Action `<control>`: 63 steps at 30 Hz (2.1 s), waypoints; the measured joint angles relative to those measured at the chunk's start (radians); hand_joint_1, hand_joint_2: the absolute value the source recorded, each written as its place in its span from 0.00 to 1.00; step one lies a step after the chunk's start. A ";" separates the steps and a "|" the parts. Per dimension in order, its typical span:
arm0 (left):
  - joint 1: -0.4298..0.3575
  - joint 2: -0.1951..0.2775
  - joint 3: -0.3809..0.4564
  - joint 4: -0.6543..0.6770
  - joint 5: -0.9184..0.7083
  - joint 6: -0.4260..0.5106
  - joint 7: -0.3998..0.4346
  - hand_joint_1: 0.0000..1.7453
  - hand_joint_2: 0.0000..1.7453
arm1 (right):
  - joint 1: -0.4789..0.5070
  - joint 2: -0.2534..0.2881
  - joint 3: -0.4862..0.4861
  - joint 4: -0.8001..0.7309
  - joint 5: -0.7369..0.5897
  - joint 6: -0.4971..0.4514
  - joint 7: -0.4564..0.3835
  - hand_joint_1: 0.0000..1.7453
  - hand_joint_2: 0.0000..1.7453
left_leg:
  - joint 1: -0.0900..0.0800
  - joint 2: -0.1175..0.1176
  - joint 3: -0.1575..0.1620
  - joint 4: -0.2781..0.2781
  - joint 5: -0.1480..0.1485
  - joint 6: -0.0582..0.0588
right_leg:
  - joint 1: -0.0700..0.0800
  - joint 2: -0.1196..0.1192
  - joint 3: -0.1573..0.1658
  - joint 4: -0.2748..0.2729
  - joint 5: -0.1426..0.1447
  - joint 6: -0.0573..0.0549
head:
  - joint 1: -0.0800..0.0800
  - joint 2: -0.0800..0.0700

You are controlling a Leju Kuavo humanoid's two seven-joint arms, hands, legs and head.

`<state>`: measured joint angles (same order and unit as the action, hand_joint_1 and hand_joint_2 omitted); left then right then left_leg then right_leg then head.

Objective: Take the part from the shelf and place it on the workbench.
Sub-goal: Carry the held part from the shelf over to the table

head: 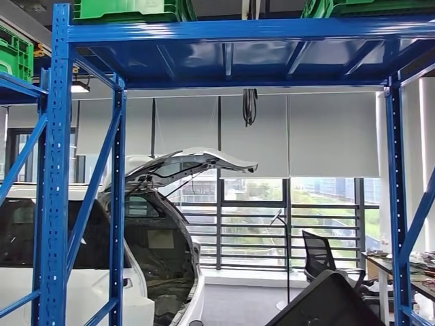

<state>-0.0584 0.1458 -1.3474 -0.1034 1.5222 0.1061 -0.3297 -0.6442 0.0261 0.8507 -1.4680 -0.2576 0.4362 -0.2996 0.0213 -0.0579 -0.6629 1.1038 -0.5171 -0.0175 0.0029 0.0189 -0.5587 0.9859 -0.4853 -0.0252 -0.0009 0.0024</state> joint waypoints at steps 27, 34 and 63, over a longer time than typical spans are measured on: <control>-0.006 0.055 0.068 0.021 0.001 0.054 0.035 0.00 1.00 | 0.020 -0.019 0.018 -0.047 0.103 -0.051 -0.034 1.00 1.00 | -0.001 -0.065 0.048 -0.092 0.071 0.019 | 0.007 0.050 0.011 0.016 -0.009 0.002 | 0.000 0.000; -0.009 0.065 0.074 0.025 0.001 0.060 0.030 0.00 1.00 | 0.024 -0.010 0.018 -0.054 0.119 -0.057 -0.036 1.00 1.00 | 0.004 0.044 -0.074 0.168 -0.058 -0.012 | 0.001 -0.051 0.014 -0.012 -0.001 -0.007 | 0.002 0.000; -0.009 0.069 0.135 0.027 0.001 0.039 0.020 0.00 1.00 | 0.049 -0.031 0.013 -0.090 0.222 -0.071 -0.076 1.00 1.00 | -0.004 0.035 -0.058 0.116 -0.042 -0.008 | -0.002 -0.032 0.013 -0.005 -0.002 -0.010 | 0.002 0.000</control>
<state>-0.0675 0.2145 -1.2127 -0.0759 1.5229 0.1448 -0.3093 -0.5956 -0.0049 0.8639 -1.5580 -0.0351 0.3652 -0.3756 0.0175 -0.0230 -0.7211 1.2195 -0.5591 -0.0256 0.0005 -0.0133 -0.5457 0.9805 -0.4877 -0.0356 0.0011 0.0023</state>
